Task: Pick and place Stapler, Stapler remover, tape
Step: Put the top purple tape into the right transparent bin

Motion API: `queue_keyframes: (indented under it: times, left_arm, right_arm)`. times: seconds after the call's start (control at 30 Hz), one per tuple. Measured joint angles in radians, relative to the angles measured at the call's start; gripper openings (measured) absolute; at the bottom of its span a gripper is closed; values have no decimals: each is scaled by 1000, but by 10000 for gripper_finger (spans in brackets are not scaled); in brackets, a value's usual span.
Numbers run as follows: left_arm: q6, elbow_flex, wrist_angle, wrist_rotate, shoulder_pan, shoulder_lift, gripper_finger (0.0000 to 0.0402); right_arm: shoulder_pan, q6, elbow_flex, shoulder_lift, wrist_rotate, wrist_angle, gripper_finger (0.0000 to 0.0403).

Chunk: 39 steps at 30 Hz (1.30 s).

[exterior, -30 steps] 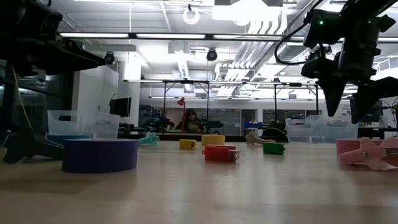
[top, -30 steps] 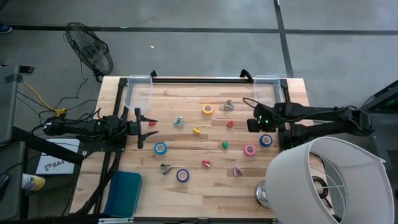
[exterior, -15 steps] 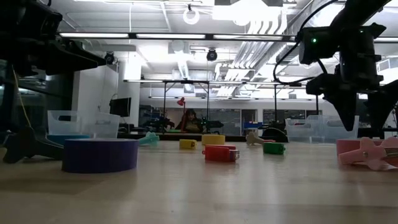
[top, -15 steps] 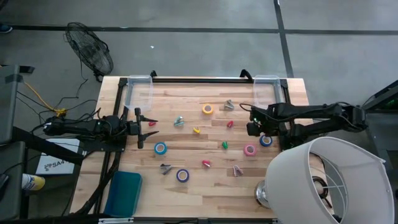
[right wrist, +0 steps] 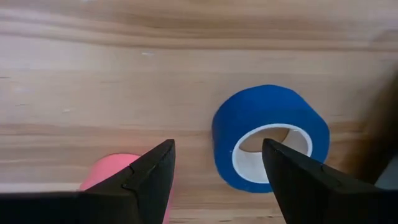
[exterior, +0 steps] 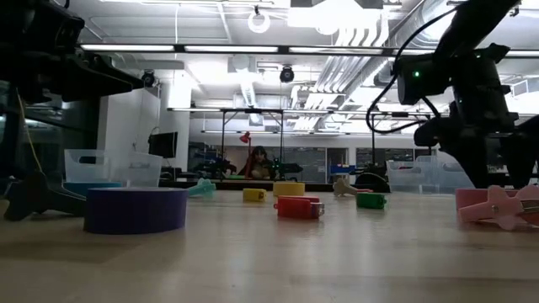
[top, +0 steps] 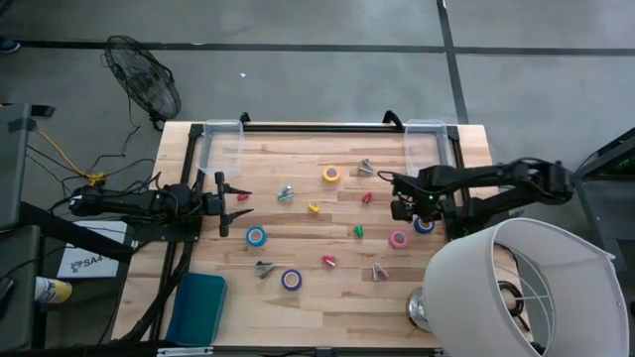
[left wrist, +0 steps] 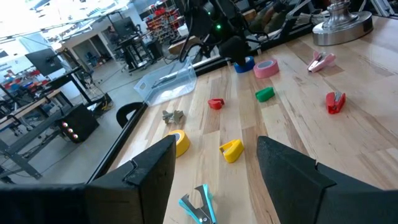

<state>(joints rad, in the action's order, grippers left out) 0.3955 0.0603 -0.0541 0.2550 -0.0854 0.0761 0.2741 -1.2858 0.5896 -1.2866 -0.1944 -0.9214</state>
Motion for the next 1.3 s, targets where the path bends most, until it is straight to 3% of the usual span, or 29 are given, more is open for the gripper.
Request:
queue_keyframes:
  times: [0.2, 0.6, 0.83, 0.97, 1.3]
  left_arm:
    - [0, 0, 0, 0, 0, 0, 221]
    - [0, 0, 0, 0, 0, 0, 221]
    - [0, 0, 0, 0, 0, 0, 221]
    - [0, 0, 0, 0, 0, 0, 221]
    - [0, 0, 0, 0, 0, 0, 221]
  right_arm:
    - [0, 4, 0, -28, -18, 20, 206]
    - [0, 7, -4, -30, 8, 20, 90]
    - [0, 9, -4, -30, 19, 20, 45]
    - [0, 8, -4, -30, 19, 20, 44]
    - [0, 8, -4, -63, 32, 23, 102]
